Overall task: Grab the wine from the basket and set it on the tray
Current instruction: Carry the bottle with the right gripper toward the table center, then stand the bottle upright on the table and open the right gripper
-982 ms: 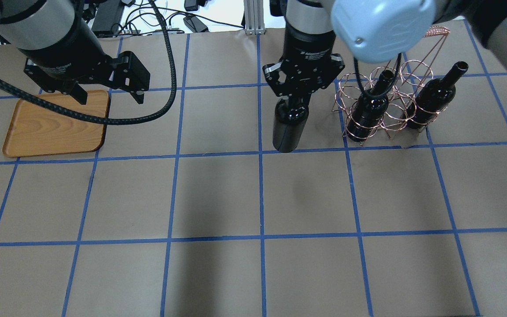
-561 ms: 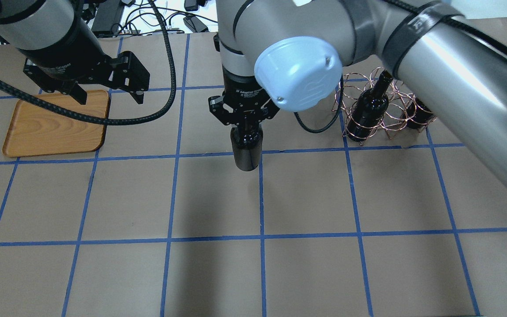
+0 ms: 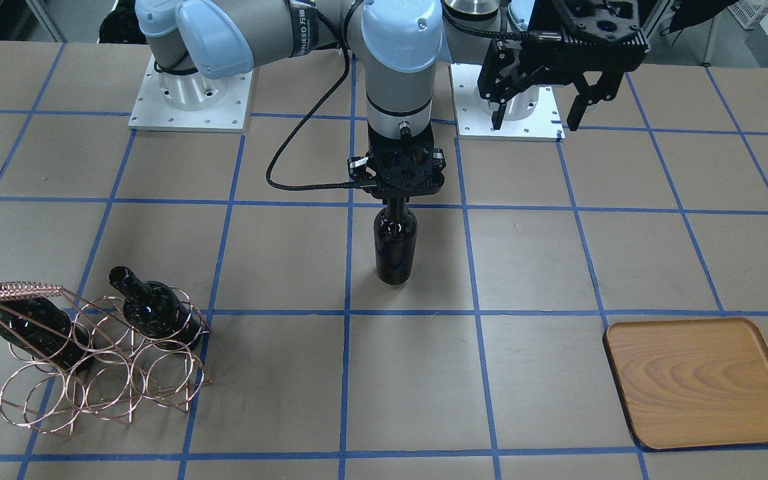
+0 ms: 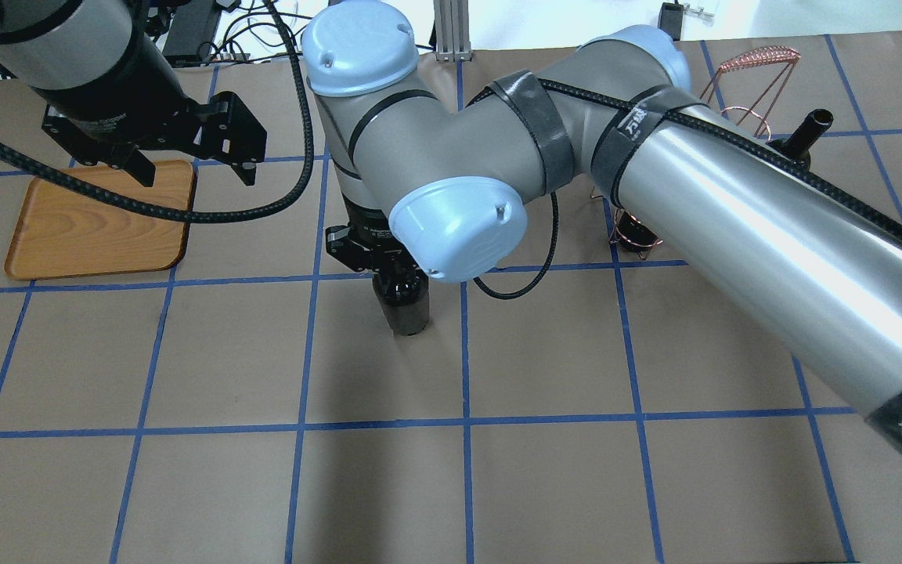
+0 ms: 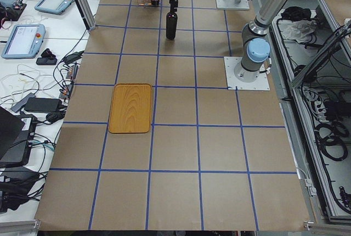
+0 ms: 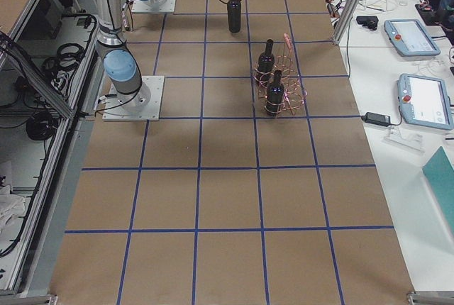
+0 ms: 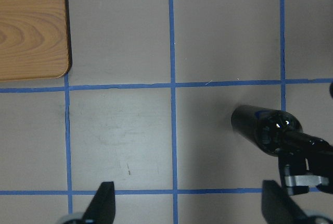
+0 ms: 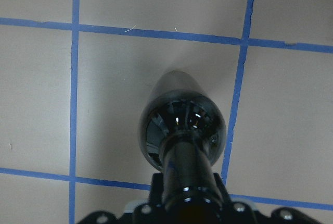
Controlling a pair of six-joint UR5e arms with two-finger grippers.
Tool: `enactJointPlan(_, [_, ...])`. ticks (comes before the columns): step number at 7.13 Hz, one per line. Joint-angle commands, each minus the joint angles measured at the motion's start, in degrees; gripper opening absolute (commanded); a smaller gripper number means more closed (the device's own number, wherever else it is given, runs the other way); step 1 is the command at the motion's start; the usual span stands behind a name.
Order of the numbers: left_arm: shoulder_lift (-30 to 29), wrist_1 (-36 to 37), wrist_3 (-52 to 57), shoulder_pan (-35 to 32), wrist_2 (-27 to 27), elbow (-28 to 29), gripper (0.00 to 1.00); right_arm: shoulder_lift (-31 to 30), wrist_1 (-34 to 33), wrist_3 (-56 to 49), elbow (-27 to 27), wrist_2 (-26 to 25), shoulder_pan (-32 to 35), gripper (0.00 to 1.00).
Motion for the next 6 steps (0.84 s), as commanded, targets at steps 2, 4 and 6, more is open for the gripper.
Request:
enactJointPlan(2, [0.0,0.0,-0.1,-0.1,-0.1,0.0,1.0,0.7,-1.1,0.4,0.1,2.6,0.3,0.27])
enactJointPlan(4, [0.0,-0.1,-0.1,-0.1,-0.3,0.0,1.0,0.0,-1.5,0.6,-0.5,2.7,0.0,0.63])
enactJointPlan(6, [0.0,0.0,-0.1,-0.1,-0.3,0.0,1.0,-1.6,-1.6,0.9,-0.8,2.1,-1.3,0.8])
